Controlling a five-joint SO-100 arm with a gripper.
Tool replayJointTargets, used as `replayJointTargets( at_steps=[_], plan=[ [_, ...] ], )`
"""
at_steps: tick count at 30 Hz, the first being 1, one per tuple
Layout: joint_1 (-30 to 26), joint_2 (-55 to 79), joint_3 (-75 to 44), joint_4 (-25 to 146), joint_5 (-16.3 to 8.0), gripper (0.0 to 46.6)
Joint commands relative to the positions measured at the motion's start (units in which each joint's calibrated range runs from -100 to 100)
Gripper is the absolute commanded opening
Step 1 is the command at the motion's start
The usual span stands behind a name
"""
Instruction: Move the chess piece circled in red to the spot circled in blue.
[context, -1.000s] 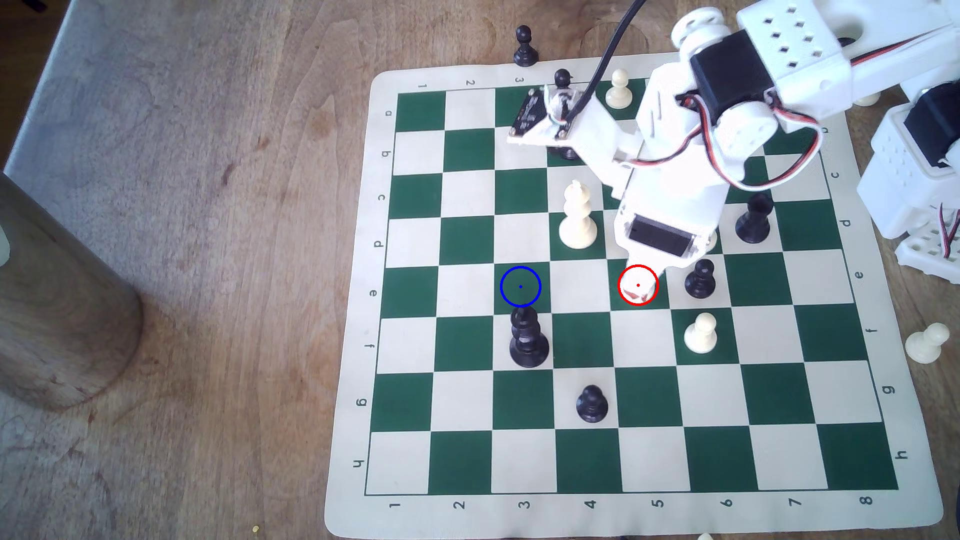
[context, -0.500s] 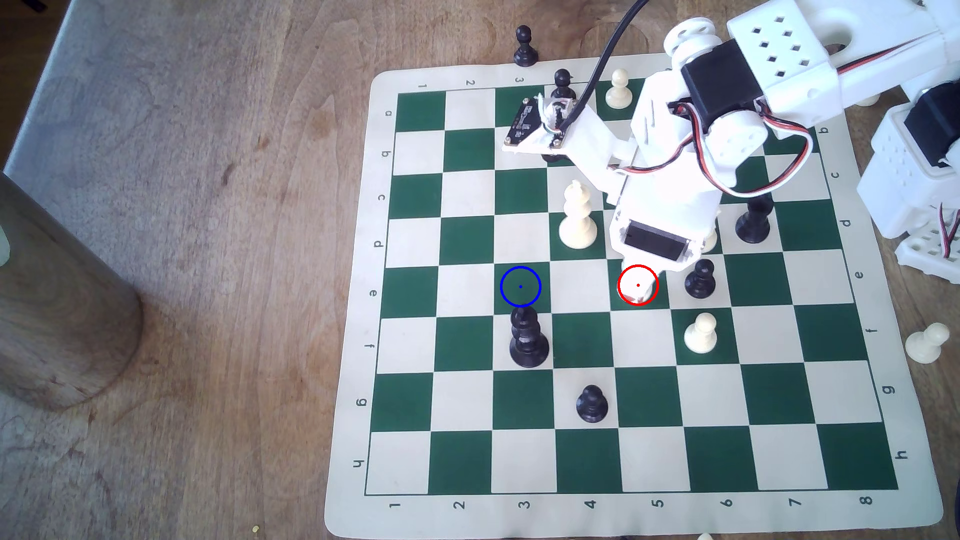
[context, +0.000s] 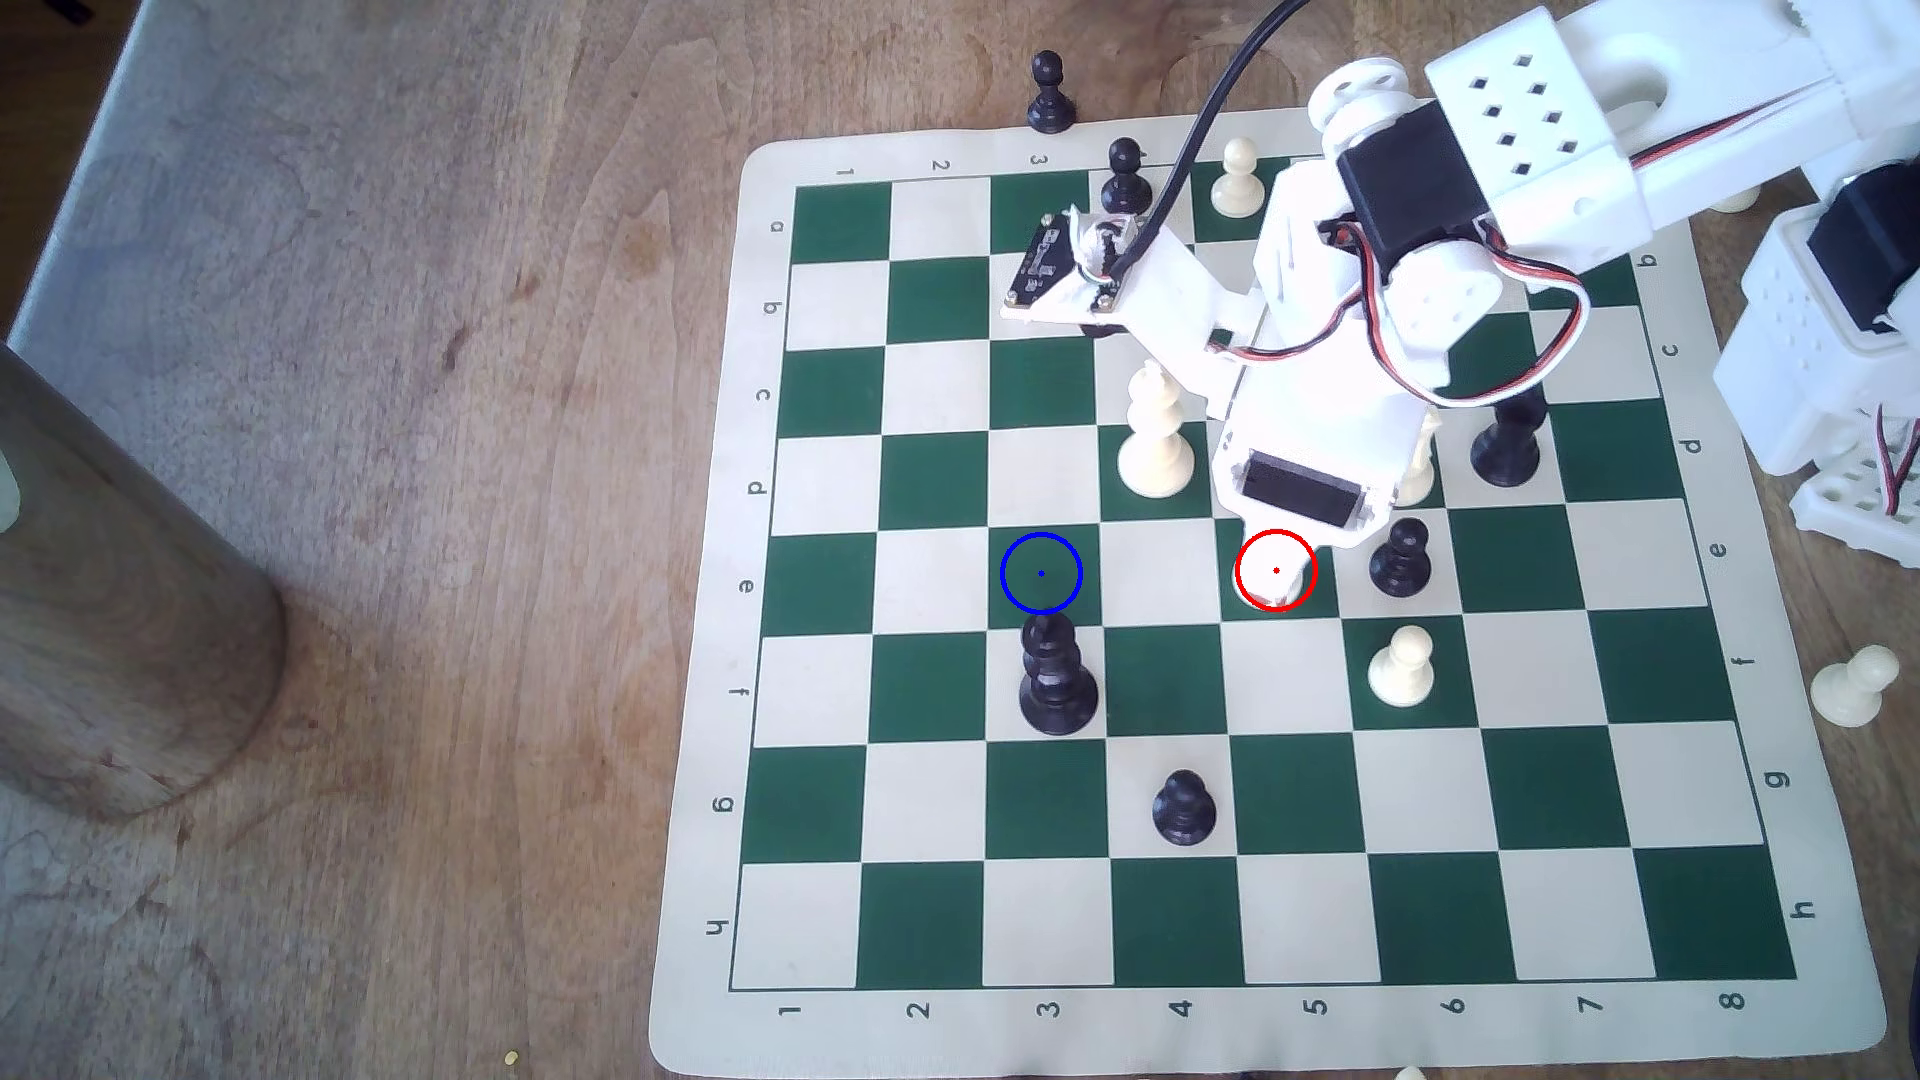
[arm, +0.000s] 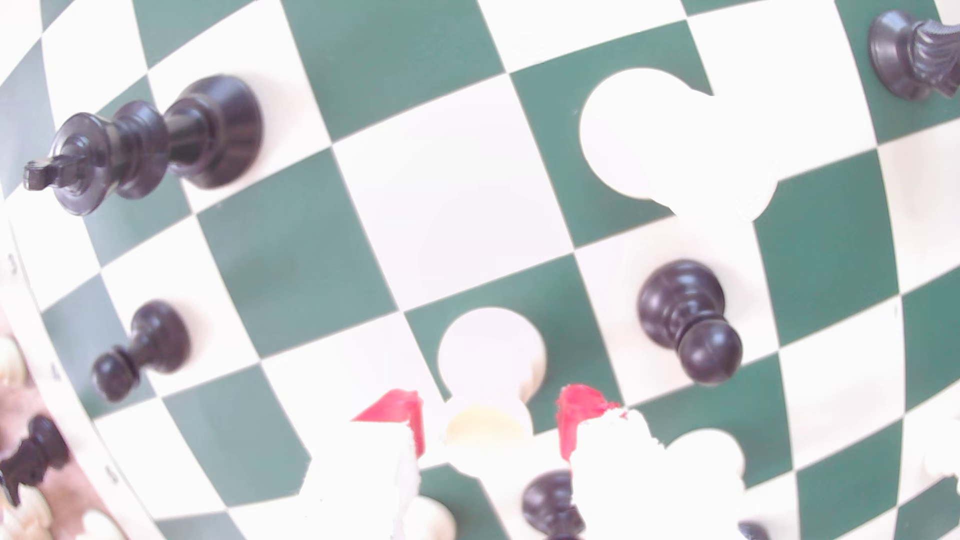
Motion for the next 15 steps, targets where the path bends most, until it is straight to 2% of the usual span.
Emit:
replayJointTargets(
  at_steps=[1, 10, 14, 15],
  plan=[
    [-0.79, -1.01, -0.66, -0.43, -0.10, 13.8],
    [-0.39, -1.09, -1.29, -0.43, -0.24, 12.4],
    [-0.16, -1.09, -1.39, -0.43, -0.15, 7.4],
    [-0.16, -1.43, -1.20, -0.43, -0.10, 4.1]
  ],
)
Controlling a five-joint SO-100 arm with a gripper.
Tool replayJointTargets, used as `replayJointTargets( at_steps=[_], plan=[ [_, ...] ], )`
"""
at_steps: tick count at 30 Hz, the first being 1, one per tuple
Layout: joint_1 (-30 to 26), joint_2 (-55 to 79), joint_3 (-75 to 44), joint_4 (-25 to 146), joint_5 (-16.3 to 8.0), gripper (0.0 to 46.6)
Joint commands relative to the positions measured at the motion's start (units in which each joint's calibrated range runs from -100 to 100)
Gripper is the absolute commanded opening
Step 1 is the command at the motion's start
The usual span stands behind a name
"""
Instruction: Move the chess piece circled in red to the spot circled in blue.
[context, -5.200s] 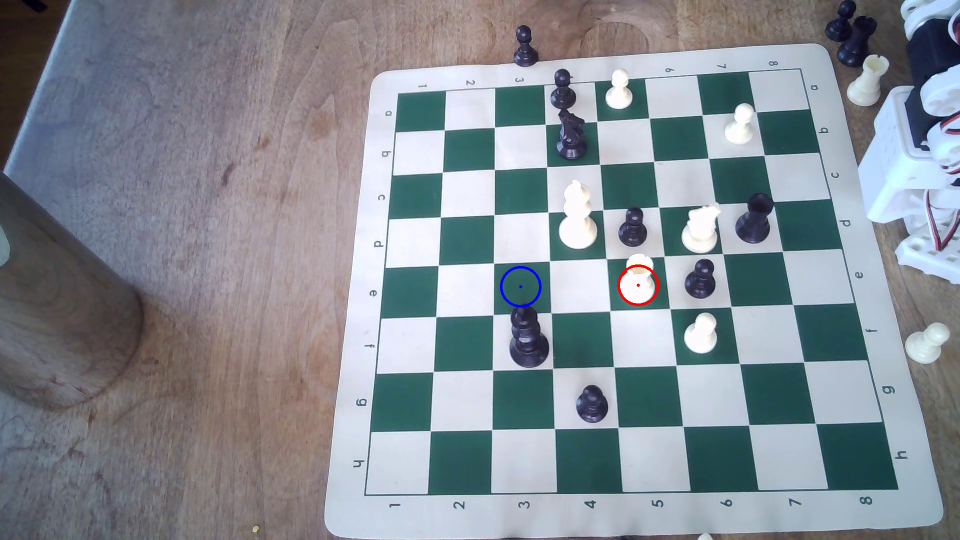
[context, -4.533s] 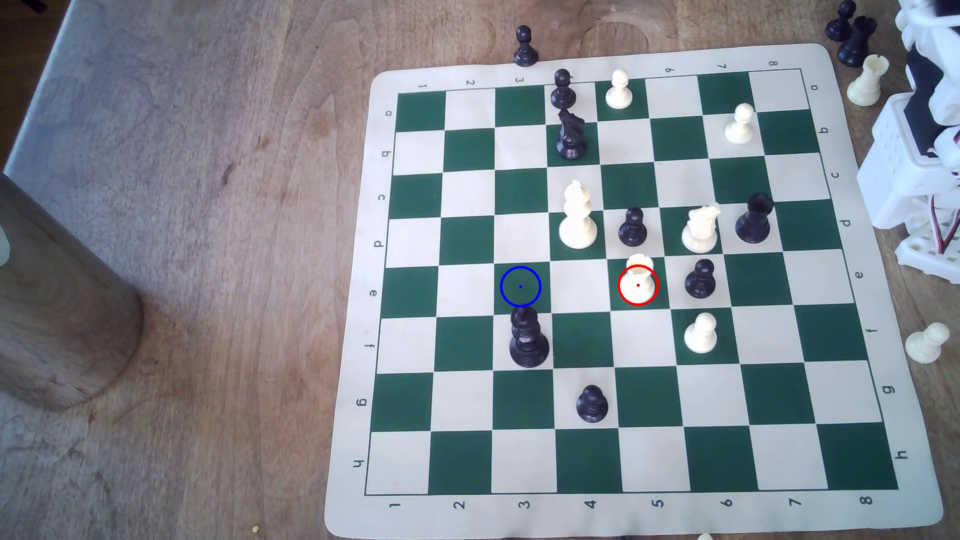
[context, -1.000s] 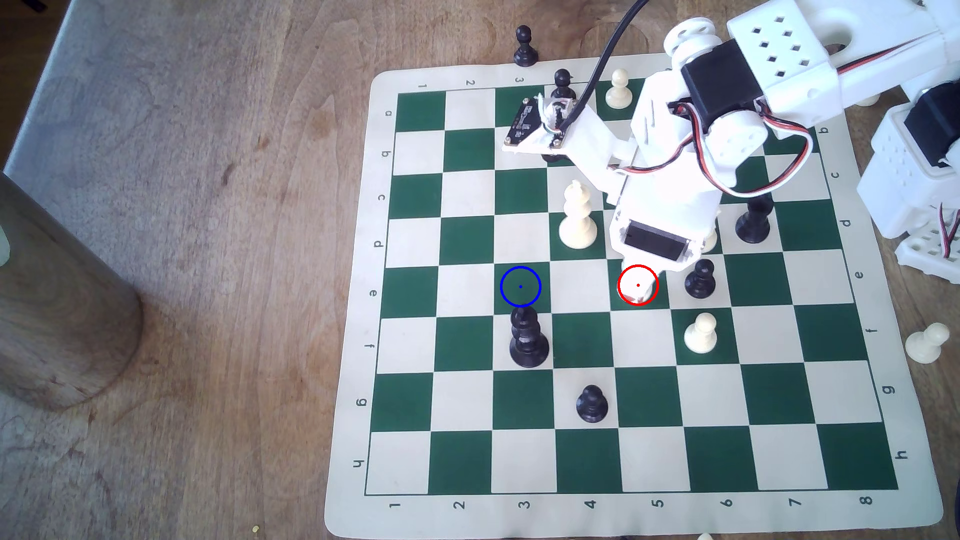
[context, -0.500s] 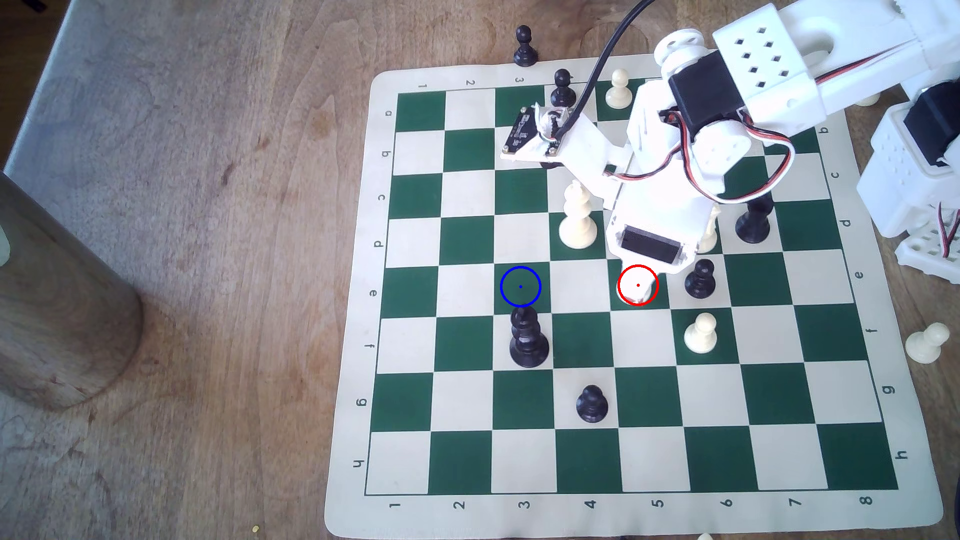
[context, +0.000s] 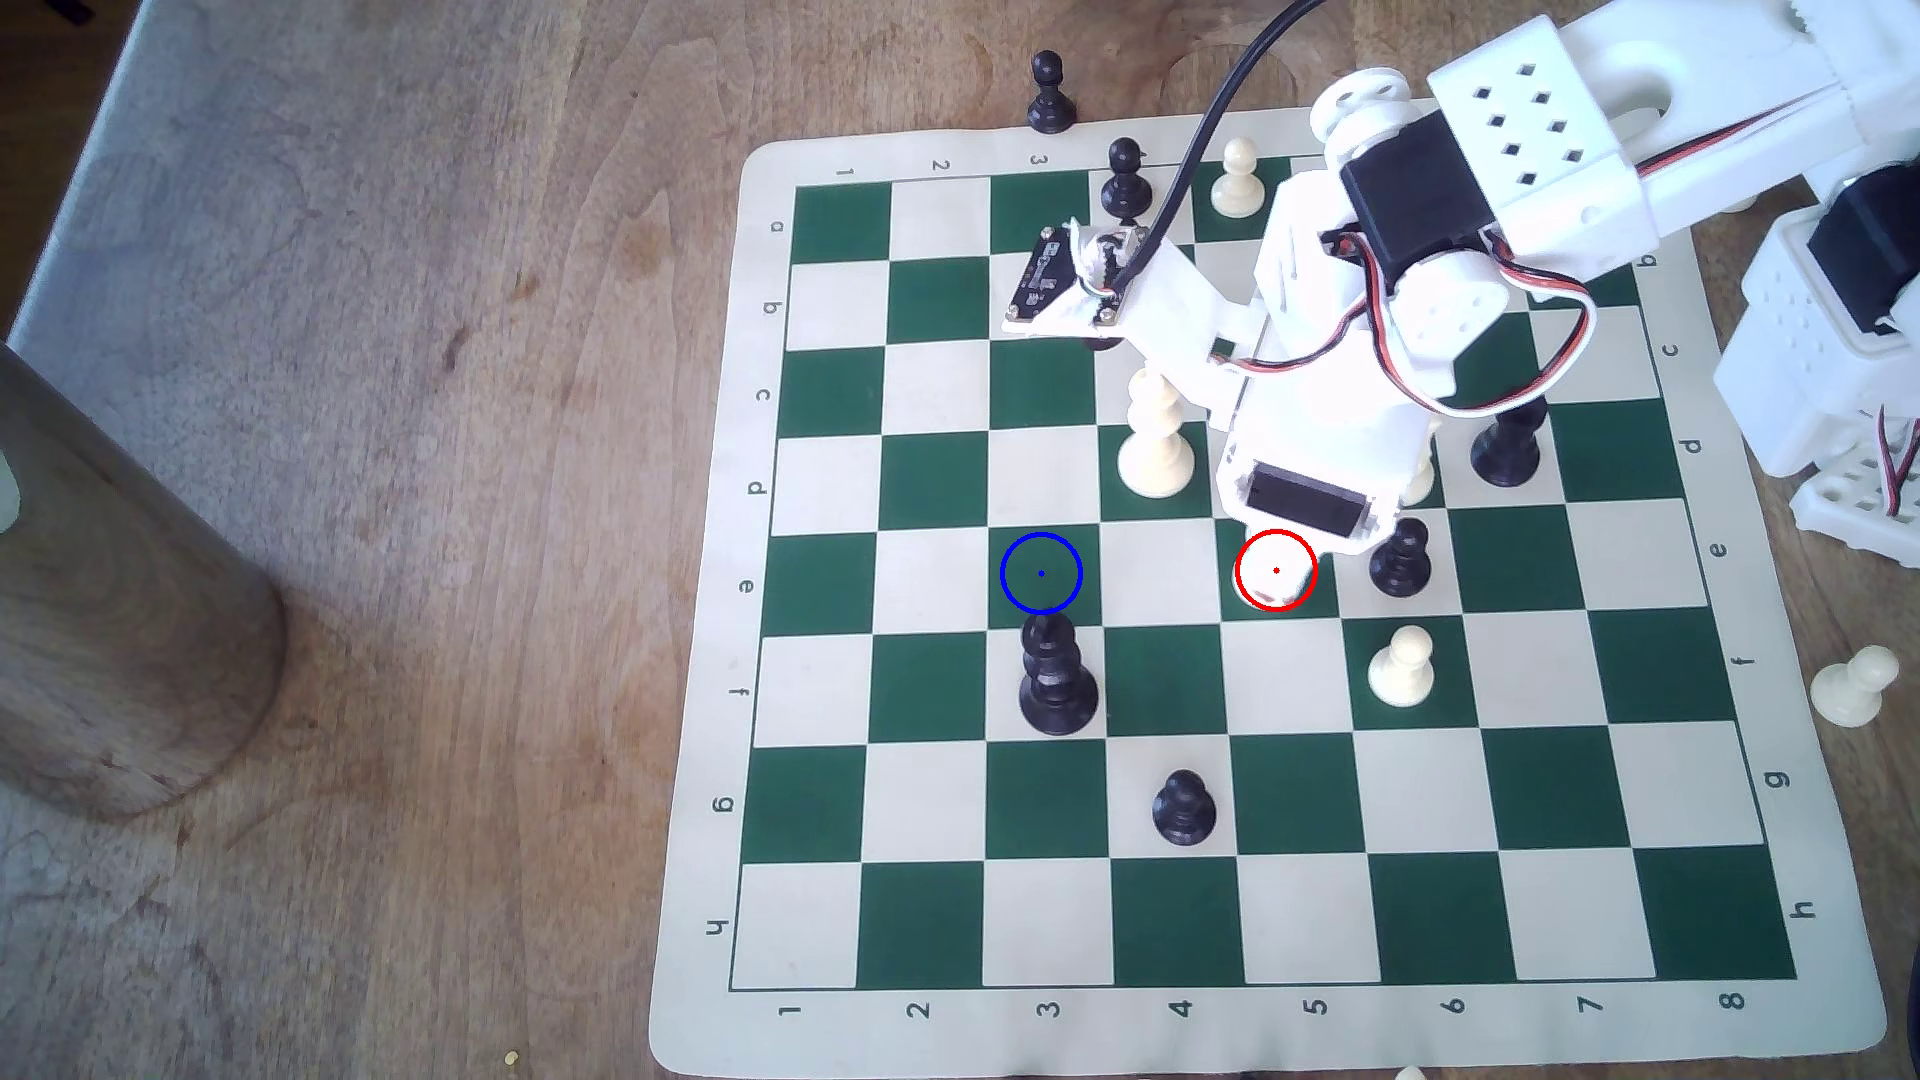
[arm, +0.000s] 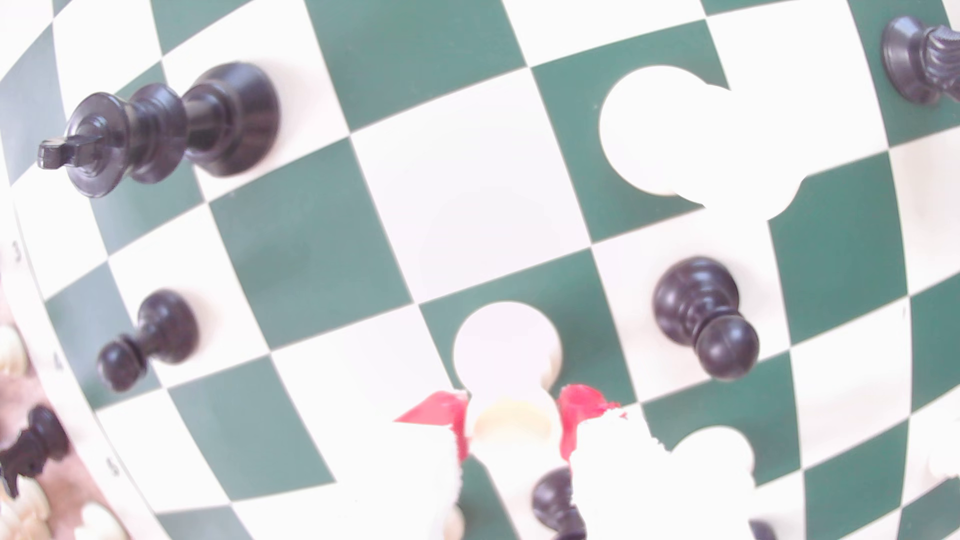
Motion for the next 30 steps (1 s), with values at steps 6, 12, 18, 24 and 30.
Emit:
replayJointTargets(
  at_steps=[6, 12, 18, 24, 30],
  plan=[
    [0.49, -2.79, -0.75, -0.19, -0.15, 0.3],
    [0.57, -8.90, -0.75, 2.10, 0.10, 0.3],
    [3.08, -13.31, -7.37, 9.31, 1.47, 0.3],
    [3.39, -14.76, -13.81, 14.47, 1.86, 0.3],
    [2.68, -10.43, -25.41, 18.40, 1.86, 0.3]
  ],
)
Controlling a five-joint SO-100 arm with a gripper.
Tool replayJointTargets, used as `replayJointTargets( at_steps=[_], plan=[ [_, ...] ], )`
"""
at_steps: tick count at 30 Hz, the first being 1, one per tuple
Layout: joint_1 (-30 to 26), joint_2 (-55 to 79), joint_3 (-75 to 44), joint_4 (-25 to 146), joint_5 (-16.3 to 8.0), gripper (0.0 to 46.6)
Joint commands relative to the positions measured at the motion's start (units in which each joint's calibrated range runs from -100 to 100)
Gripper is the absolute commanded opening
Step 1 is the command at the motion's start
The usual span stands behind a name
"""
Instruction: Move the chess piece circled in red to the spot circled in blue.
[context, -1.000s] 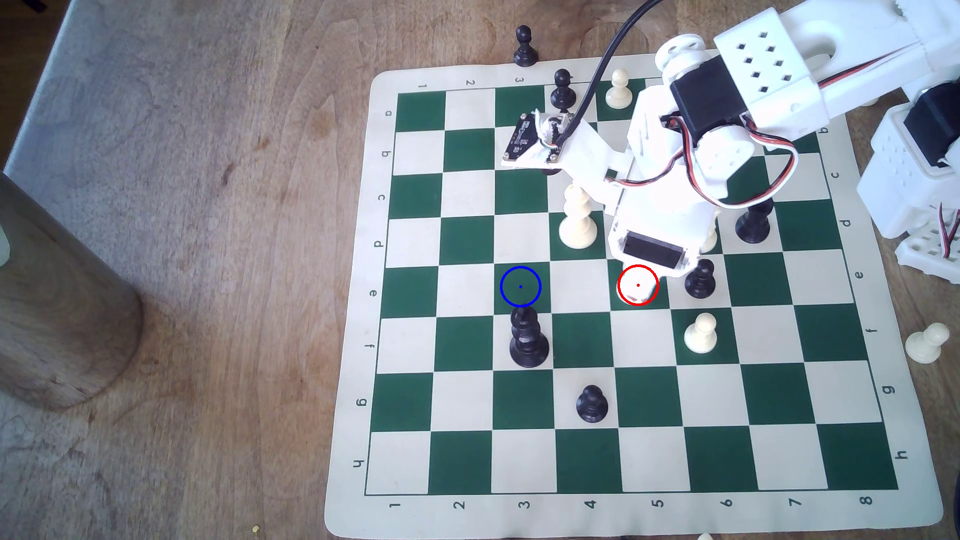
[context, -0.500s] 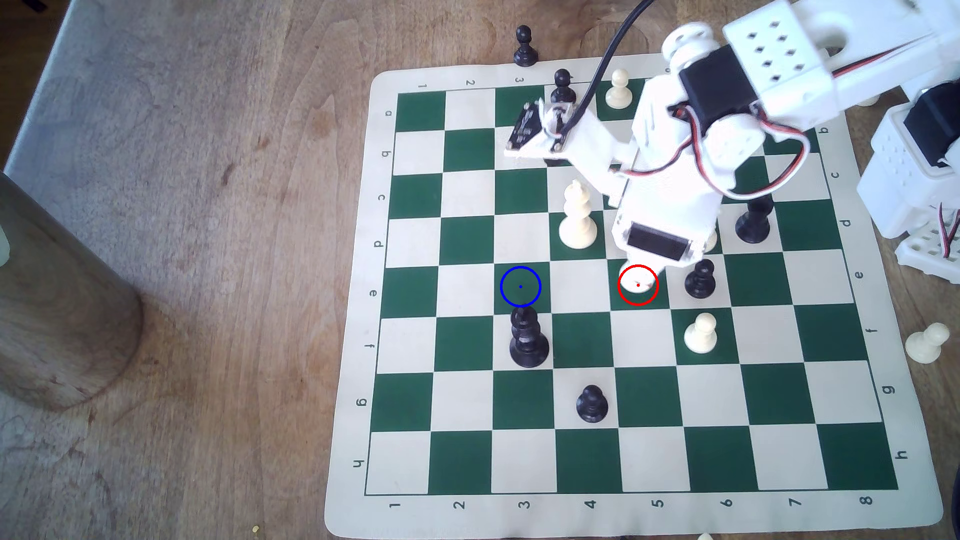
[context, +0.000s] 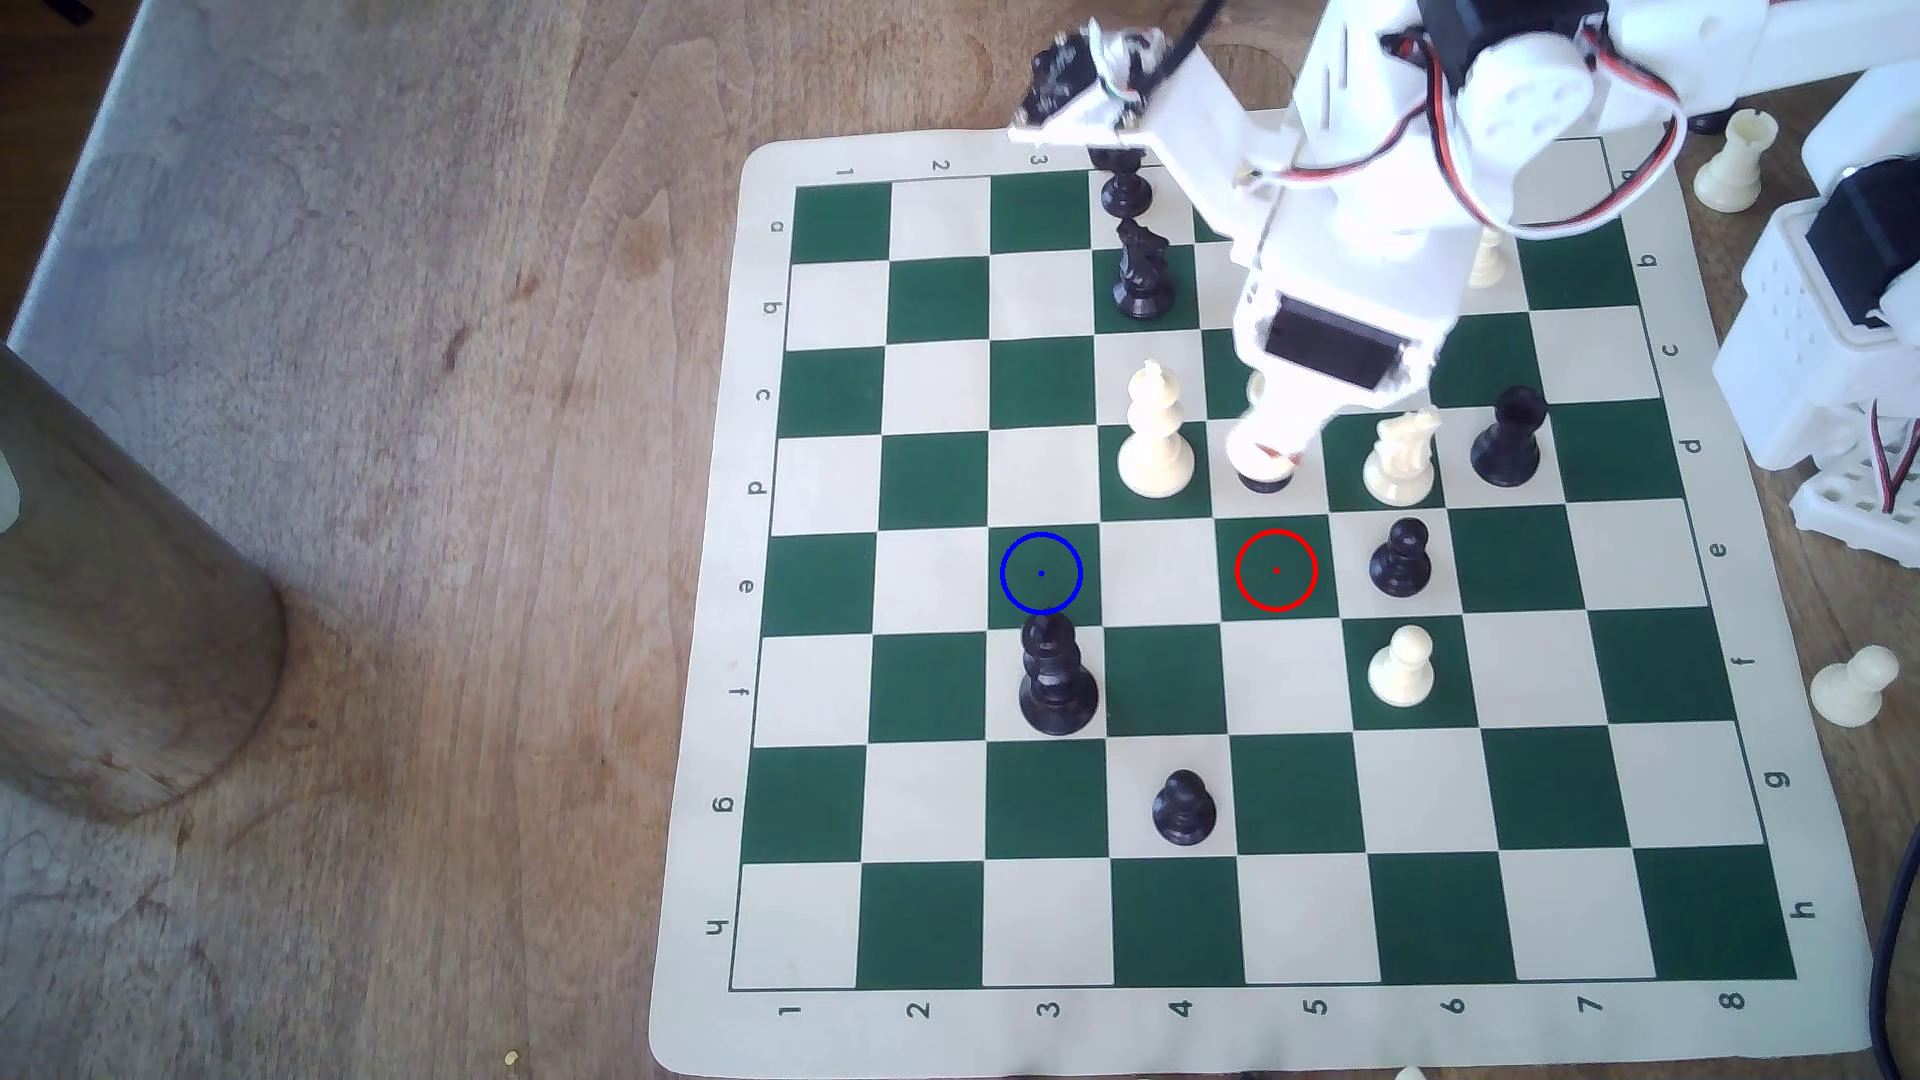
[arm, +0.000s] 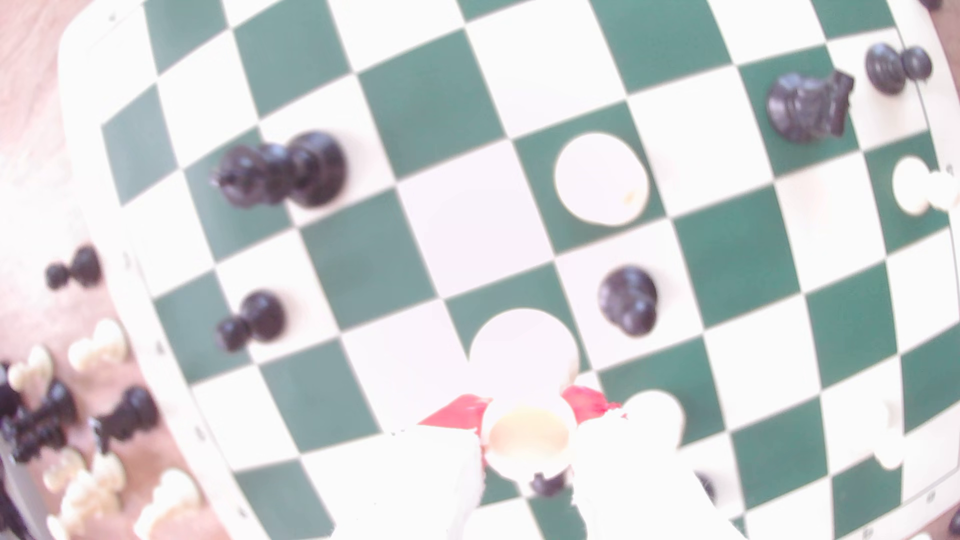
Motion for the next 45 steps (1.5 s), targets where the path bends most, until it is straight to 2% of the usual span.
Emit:
replayJointTargets(
  at_steps=[1, 6, 14, 25, 34, 45],
  plan=[
    [-0.87, 3.44, -16.39, 2.81, 0.00, 0.3],
    [-1.10, 12.69, -25.63, 2.97, 0.05, 0.3],
    [-1.26, 22.37, -27.63, -2.93, 0.10, 0.3],
    [-0.48, 26.78, -28.63, -6.86, 0.54, 0.3],
    [-1.42, 34.34, -37.51, -6.69, 0.98, 0.3],
    [-0.79, 37.82, -38.15, -6.37, 1.42, 0.3]
  ],
)
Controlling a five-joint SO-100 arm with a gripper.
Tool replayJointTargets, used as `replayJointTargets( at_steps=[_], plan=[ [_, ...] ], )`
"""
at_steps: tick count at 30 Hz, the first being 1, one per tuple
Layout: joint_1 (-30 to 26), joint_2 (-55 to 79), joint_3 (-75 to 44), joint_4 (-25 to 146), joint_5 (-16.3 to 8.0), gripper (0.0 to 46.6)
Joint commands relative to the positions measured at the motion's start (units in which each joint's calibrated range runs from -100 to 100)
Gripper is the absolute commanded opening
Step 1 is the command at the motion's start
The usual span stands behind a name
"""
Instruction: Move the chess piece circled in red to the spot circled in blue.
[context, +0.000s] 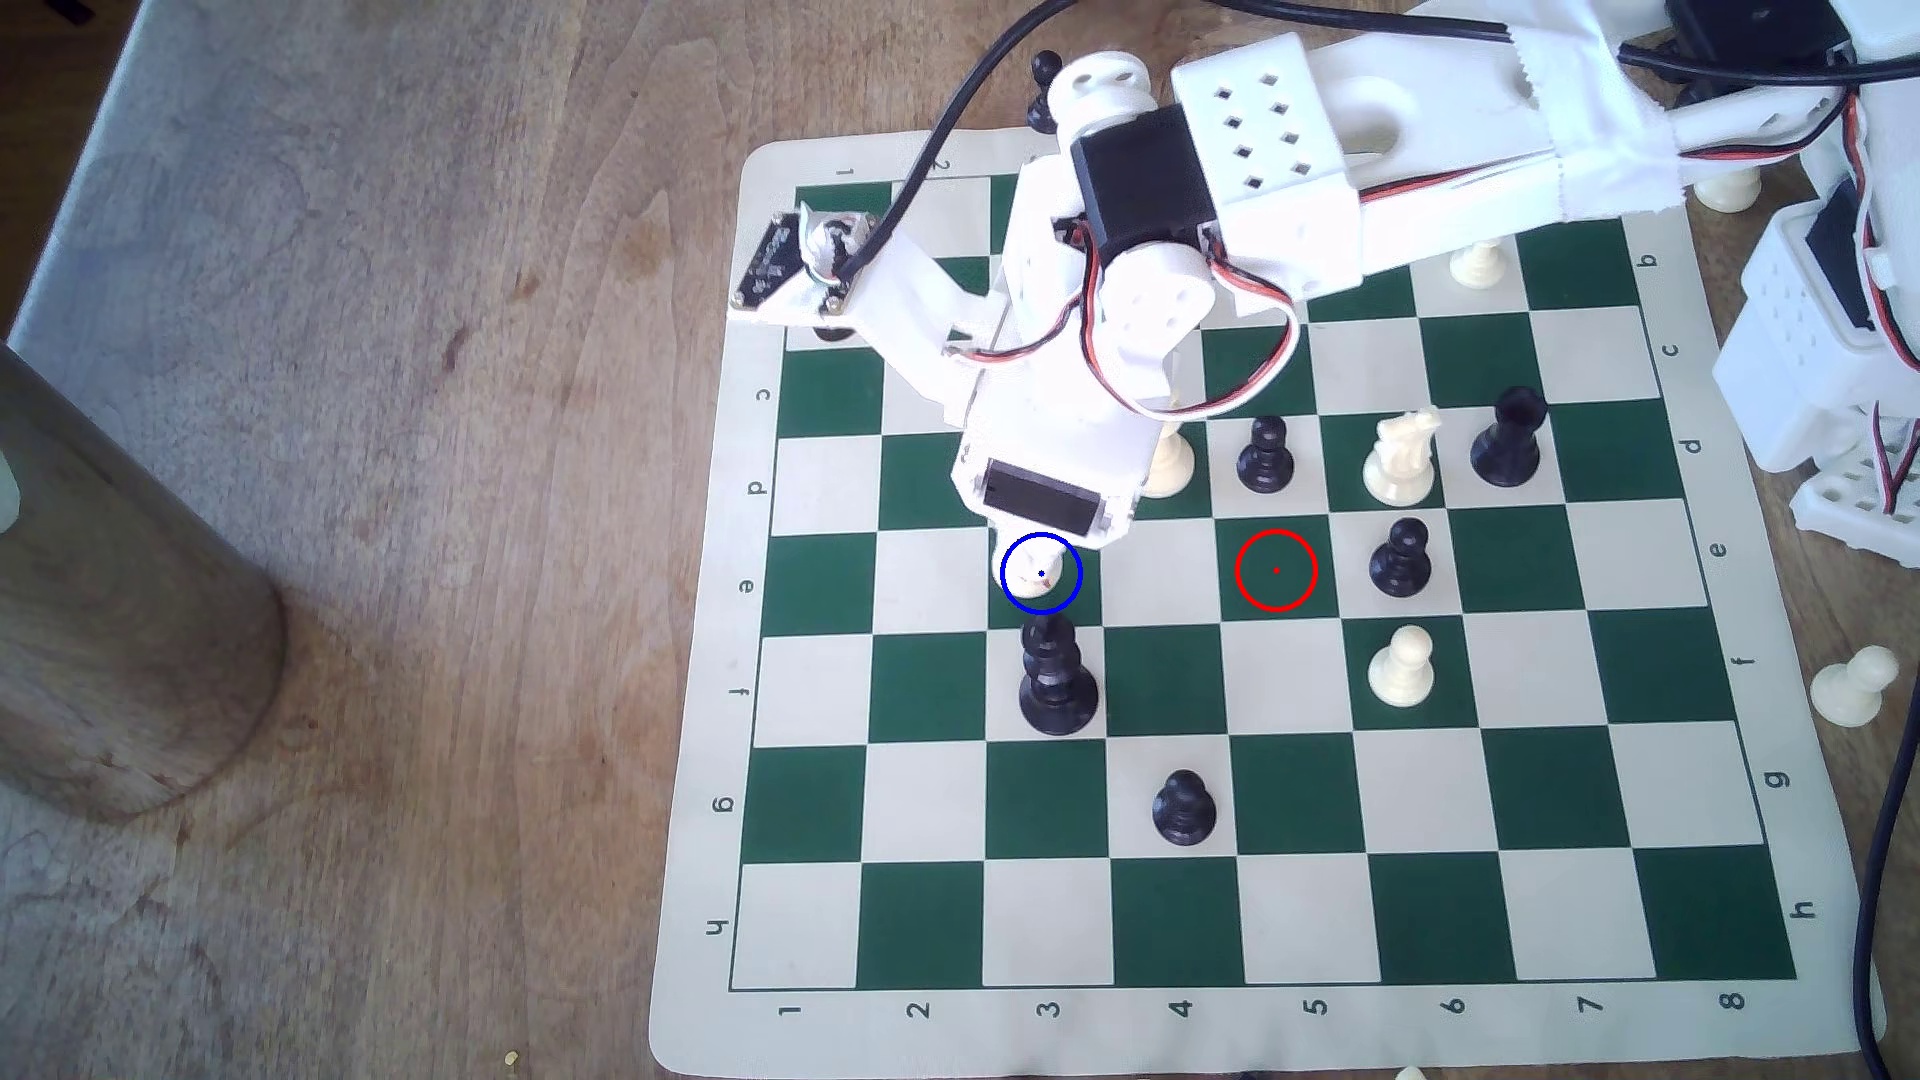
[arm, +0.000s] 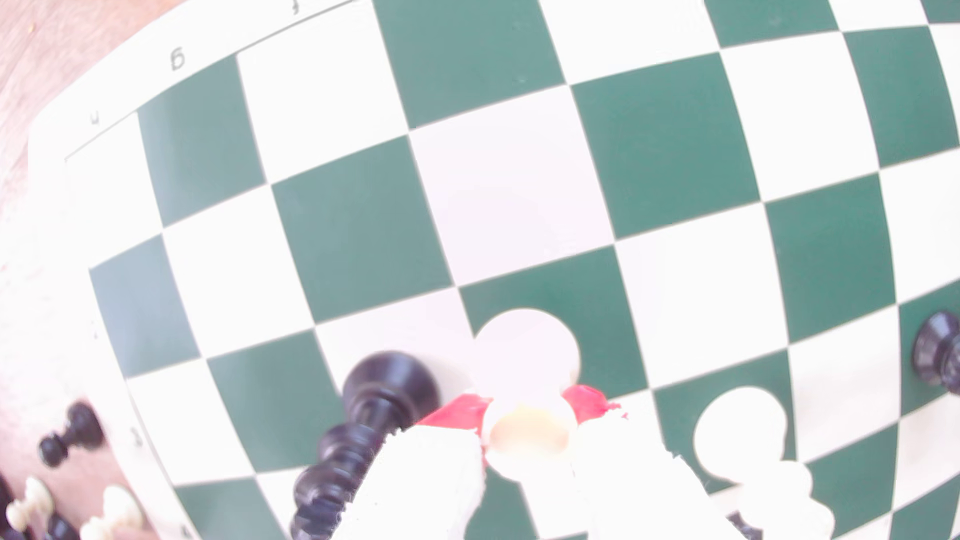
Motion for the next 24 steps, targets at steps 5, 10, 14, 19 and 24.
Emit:
replayJointTargets(
  at_steps=[5, 10, 14, 19, 24],
  plan=[
    [0.40, 0.13, -4.98, -0.56, 0.10, 0.3],
    [1.03, 0.55, -4.98, -1.05, 0.10, 0.3],
    [1.42, 0.64, -4.71, -1.87, 0.15, 0.3],
    [1.50, 1.23, -4.43, -1.87, 0.15, 0.3],
    [1.19, 2.00, -3.71, -1.87, 0.24, 0.3]
  ],
)
